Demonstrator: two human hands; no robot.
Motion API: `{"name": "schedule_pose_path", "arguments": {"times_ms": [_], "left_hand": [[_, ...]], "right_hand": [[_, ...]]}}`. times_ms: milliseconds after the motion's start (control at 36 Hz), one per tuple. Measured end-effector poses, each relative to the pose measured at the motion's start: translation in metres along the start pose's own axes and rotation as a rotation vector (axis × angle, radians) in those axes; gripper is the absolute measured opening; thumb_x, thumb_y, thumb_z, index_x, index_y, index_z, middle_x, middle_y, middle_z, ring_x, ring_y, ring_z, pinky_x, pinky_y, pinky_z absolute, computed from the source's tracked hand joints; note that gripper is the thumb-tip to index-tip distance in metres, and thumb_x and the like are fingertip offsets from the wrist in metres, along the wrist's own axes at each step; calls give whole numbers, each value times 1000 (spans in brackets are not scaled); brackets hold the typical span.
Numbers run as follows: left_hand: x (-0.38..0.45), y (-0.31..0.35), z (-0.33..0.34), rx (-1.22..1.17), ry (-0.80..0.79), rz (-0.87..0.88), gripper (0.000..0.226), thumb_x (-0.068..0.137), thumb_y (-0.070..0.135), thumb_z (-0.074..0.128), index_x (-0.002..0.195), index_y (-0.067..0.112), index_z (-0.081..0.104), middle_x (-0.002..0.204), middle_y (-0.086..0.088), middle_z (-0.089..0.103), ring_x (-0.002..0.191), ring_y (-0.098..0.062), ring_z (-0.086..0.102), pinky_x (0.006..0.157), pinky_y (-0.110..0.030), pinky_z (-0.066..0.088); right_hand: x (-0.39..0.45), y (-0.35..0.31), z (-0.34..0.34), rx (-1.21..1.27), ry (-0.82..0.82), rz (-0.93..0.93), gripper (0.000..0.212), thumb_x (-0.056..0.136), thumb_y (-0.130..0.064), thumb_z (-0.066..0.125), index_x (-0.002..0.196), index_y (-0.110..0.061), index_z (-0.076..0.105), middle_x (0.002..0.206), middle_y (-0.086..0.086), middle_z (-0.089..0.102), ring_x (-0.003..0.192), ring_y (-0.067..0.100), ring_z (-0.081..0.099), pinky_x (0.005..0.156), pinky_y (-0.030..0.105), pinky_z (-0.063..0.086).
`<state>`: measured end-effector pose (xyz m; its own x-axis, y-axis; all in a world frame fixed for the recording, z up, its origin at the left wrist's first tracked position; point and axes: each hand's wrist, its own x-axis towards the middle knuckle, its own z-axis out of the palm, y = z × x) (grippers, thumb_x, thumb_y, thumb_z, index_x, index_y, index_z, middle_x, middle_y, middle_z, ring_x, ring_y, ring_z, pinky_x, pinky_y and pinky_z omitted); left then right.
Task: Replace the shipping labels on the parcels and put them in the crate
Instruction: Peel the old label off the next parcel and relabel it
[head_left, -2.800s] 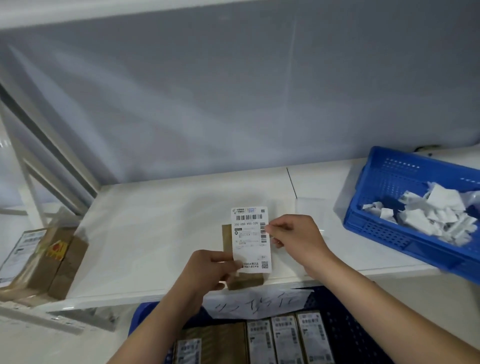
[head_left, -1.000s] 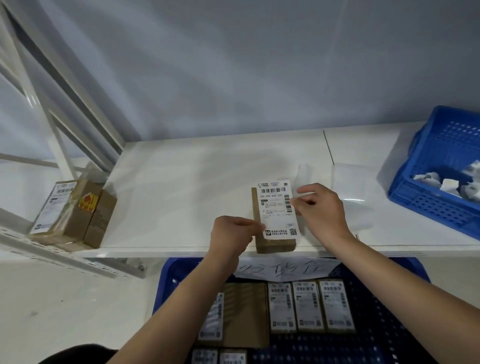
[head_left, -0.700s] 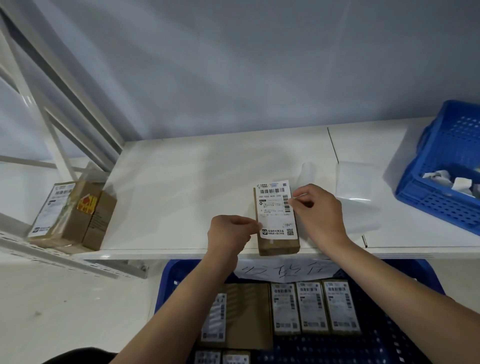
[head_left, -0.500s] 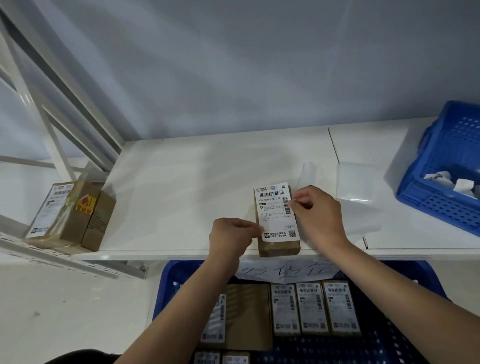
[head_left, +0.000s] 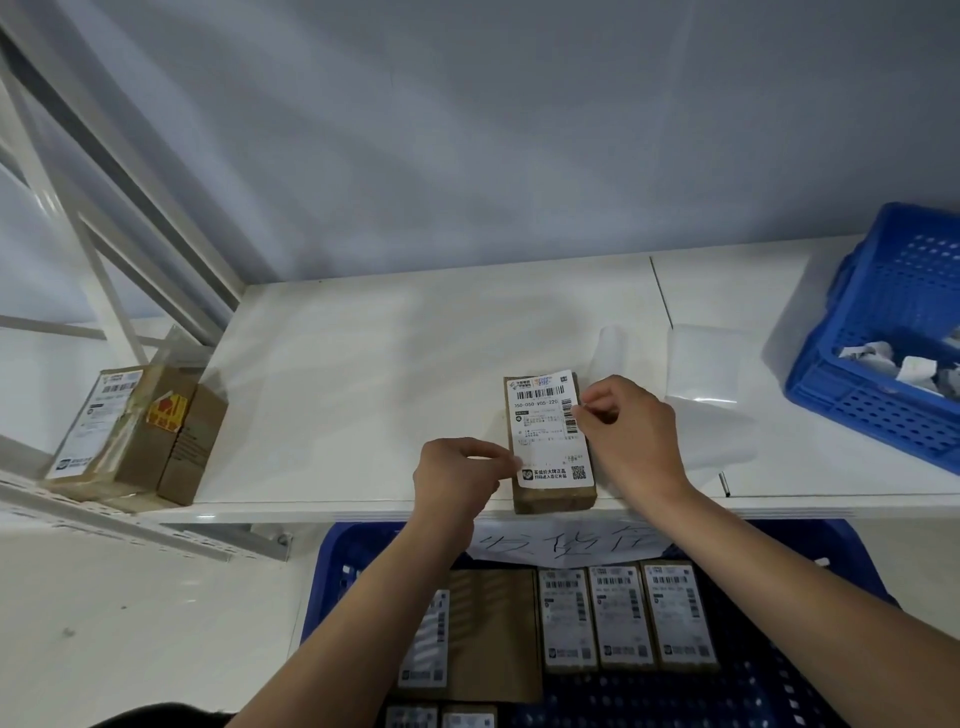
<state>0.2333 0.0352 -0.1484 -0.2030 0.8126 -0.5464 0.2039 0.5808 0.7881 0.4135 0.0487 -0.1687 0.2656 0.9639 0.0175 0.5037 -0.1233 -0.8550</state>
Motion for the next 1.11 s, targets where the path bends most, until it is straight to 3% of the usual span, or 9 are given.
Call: {"name": "schedule_pose_path", "arguments": {"times_ms": [139, 583, 750, 889, 1028, 1111], "left_hand": [[1, 0, 1, 3, -7, -9, 11, 80, 14, 87, 86, 10, 79, 83, -6, 74, 65, -15, 56, 51, -21, 44], [-4, 5, 2, 36, -13, 5, 11, 81, 15, 86, 85, 9, 77, 87, -3, 73, 73, -13, 59, 58, -21, 50], [-7, 6, 2, 58, -19, 3, 12, 82, 15, 86, 87, 9, 77, 88, -3, 72, 72, -12, 59, 69, -32, 59], [-5, 5, 2, 60, 11, 8, 13, 80, 15, 87, 84, 10, 76, 90, -5, 73, 71, -13, 60, 54, -22, 48], [-6, 6, 4, 81, 23, 10, 14, 80, 17, 87, 86, 11, 76, 91, -4, 73, 74, -13, 63, 54, -22, 45], [-5, 4, 4, 104, 31, 15, 14, 80, 18, 88, 85, 12, 77, 94, -5, 74, 78, -16, 64, 59, -28, 53]], "right_hand": [[1, 1, 1, 1, 0, 7, 7, 89, -12, 73, 95, -13, 70, 89, -6, 69, 82, -3, 60, 67, 0, 40], [1, 2, 2, 7, -22, -4, 8, 91, -12, 71, 98, -13, 68, 89, -6, 68, 83, -4, 59, 68, 0, 41], [0, 1, 3, -41, -39, -36, 8, 92, -13, 69, 99, -15, 66, 90, -9, 66, 83, -3, 57, 67, 0, 39], [0, 2, 3, -70, -46, -61, 7, 94, -12, 67, 101, -12, 65, 91, -5, 66, 81, -3, 56, 67, 1, 41], [0, 2, 4, -79, -54, -64, 8, 94, -13, 66, 102, -13, 64, 92, -5, 65, 80, -2, 56, 66, 2, 41], [1, 2, 5, -86, -57, -75, 7, 95, -12, 66, 101, -13, 63, 90, -6, 64, 79, -5, 55, 66, 1, 41]]}}
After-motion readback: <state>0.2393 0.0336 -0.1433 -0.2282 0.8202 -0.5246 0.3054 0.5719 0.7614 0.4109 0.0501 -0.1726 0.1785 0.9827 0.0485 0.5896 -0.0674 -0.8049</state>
